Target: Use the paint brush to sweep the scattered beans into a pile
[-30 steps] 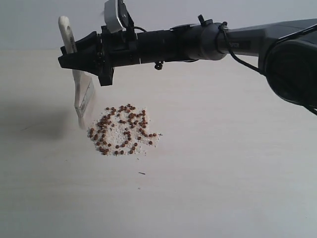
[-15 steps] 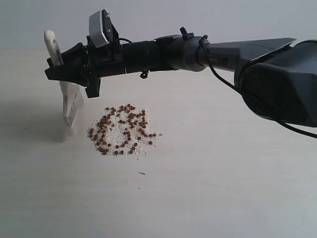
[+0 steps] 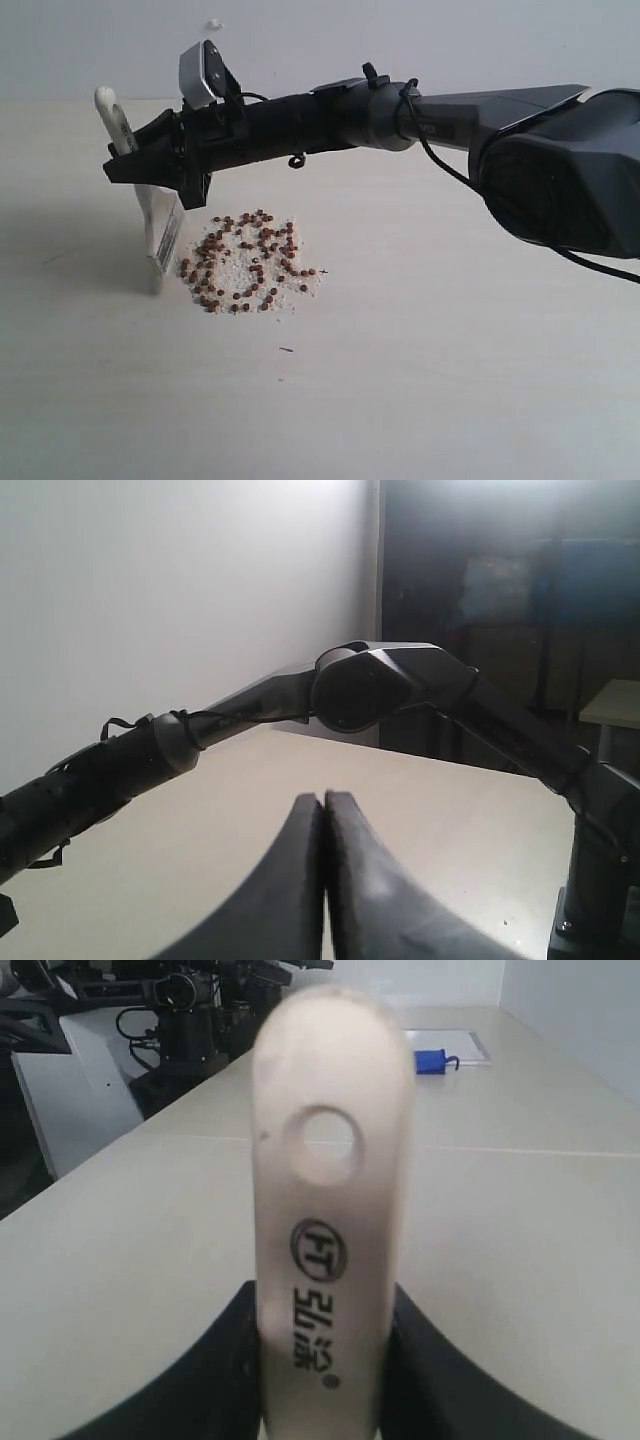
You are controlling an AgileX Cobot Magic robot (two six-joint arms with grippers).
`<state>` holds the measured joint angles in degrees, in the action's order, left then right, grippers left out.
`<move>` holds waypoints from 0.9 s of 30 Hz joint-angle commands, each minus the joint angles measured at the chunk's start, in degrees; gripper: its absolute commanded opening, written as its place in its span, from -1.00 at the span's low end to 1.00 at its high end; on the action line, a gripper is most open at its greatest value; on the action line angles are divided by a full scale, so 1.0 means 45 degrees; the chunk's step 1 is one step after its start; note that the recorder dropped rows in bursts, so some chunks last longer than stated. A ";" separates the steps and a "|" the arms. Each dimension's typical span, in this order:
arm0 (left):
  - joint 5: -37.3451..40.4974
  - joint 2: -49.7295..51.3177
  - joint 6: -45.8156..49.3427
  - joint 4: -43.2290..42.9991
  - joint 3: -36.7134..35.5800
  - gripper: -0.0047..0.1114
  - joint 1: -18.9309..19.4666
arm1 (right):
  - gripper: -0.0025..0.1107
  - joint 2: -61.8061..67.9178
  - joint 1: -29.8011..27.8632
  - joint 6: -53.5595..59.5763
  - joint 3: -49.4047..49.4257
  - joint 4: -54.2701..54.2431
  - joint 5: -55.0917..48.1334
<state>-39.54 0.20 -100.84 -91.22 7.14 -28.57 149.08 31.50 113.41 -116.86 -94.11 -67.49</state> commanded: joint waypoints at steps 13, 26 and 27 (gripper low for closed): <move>0.0018 -0.0046 -0.0022 -0.0032 -0.0096 -0.92 0.0010 | -0.96 -0.0237 -0.0703 -0.2873 -0.0038 0.2415 0.0022; 0.0018 -0.0046 -0.0022 -0.0032 -0.0096 -0.92 0.0010 | -0.96 -0.0737 -0.1332 -0.3968 -0.0038 0.4246 -0.0550; 0.0018 -0.0046 -0.0022 -0.0032 -0.0096 -0.92 0.0010 | -0.96 -0.0788 -0.1327 -0.3968 -0.0038 0.4246 -0.0550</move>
<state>-39.54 0.20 -100.84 -91.22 7.14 -28.57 146.03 25.81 96.00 -116.86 -77.21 -70.30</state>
